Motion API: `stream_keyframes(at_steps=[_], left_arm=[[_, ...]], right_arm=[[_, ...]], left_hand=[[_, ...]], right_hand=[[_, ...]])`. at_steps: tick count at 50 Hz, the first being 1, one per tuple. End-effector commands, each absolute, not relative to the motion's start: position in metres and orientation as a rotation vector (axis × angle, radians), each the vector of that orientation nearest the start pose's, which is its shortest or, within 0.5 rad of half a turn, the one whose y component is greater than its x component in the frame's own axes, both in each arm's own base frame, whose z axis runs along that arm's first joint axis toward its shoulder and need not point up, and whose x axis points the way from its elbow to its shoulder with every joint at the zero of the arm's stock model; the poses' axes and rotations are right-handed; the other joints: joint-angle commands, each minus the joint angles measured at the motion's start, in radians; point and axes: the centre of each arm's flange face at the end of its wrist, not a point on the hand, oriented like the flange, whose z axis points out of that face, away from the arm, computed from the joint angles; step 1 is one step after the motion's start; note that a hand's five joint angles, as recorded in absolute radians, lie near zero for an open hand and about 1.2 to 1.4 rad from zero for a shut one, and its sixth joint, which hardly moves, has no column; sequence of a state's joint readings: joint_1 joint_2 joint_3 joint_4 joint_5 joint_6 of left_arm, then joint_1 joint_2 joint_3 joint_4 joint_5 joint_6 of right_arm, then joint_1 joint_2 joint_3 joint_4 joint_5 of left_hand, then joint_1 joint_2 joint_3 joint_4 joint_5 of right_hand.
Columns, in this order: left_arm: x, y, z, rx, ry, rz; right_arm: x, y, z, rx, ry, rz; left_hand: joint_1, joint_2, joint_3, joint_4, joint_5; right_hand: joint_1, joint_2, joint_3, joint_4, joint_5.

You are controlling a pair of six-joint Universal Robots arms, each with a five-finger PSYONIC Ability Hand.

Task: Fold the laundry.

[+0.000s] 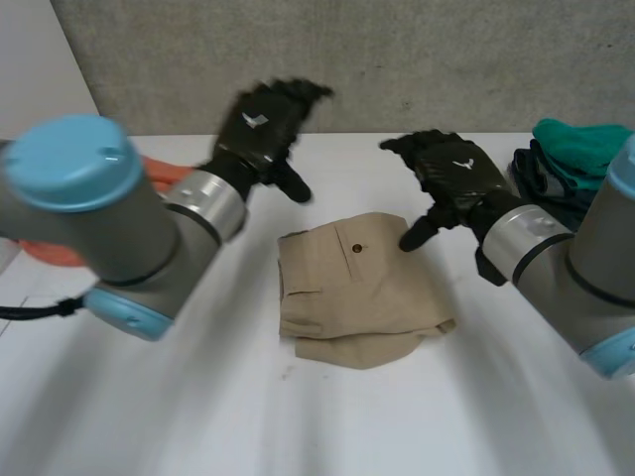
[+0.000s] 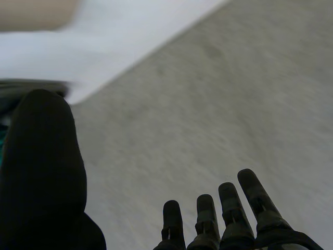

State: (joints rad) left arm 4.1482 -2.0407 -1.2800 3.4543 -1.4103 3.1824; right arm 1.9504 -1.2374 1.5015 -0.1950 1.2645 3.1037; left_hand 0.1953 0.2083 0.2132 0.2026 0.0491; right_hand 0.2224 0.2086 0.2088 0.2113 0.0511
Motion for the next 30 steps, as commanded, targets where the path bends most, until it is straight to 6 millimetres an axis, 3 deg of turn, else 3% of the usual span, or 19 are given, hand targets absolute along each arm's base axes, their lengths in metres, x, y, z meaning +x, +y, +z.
stream_keyframes(at_steps=[1, 5, 11, 18, 22, 28, 30], left_arm=[[-0.376, -0.261, 0.197, 1.019, 2.615, -2.235], [-0.372, -0.253, 0.170, 0.958, 2.669, -2.029], [-0.368, -0.245, 0.141, 0.933, 2.671, -1.870], [-0.359, -0.239, 0.131, 1.042, 2.637, -1.731], [-0.360, -0.239, 0.139, 1.076, 2.596, -1.756], [-0.362, -0.245, 0.198, 1.063, 2.499, -1.998], [-0.363, -0.250, 0.217, 1.093, 2.477, -2.091]], right_arm=[[0.283, -0.306, 0.199, -0.775, 2.088, -1.618], [0.285, -0.312, 0.176, -0.820, 2.168, -1.488], [0.284, -0.317, 0.135, -0.973, 2.255, -1.412], [0.278, -0.318, 0.134, -1.117, 2.281, -1.479], [0.277, -0.317, 0.148, -1.120, 2.263, -1.570], [0.272, -0.307, 0.177, -1.117, 2.158, -1.753], [0.275, -0.291, 0.189, -1.141, 2.088, -1.815]], left_hand=[[0.006, -0.007, -0.011, -0.001, -0.022], [0.006, -0.007, -0.011, -0.001, -0.022], [0.006, -0.007, -0.011, -0.001, -0.022], [0.039, 0.026, 0.021, 0.031, 0.010], [0.051, 0.038, 0.033, 0.043, 0.022], [-0.002, -0.015, -0.020, -0.010, -0.031], [-0.002, -0.015, -0.020, -0.010, -0.031]], right_hand=[[-0.048, -0.034, -0.034, -0.037, -0.051], [-0.048, -0.034, -0.034, -0.037, -0.051], [-0.048, -0.034, -0.034, -0.037, -0.051], [-0.048, -0.034, -0.034, -0.037, -0.051], [-0.048, -0.034, -0.034, -0.037, -0.051], [-0.048, -0.034, -0.034, -0.037, -0.051], [-0.048, -0.034, -0.034, -0.037, -0.051]])
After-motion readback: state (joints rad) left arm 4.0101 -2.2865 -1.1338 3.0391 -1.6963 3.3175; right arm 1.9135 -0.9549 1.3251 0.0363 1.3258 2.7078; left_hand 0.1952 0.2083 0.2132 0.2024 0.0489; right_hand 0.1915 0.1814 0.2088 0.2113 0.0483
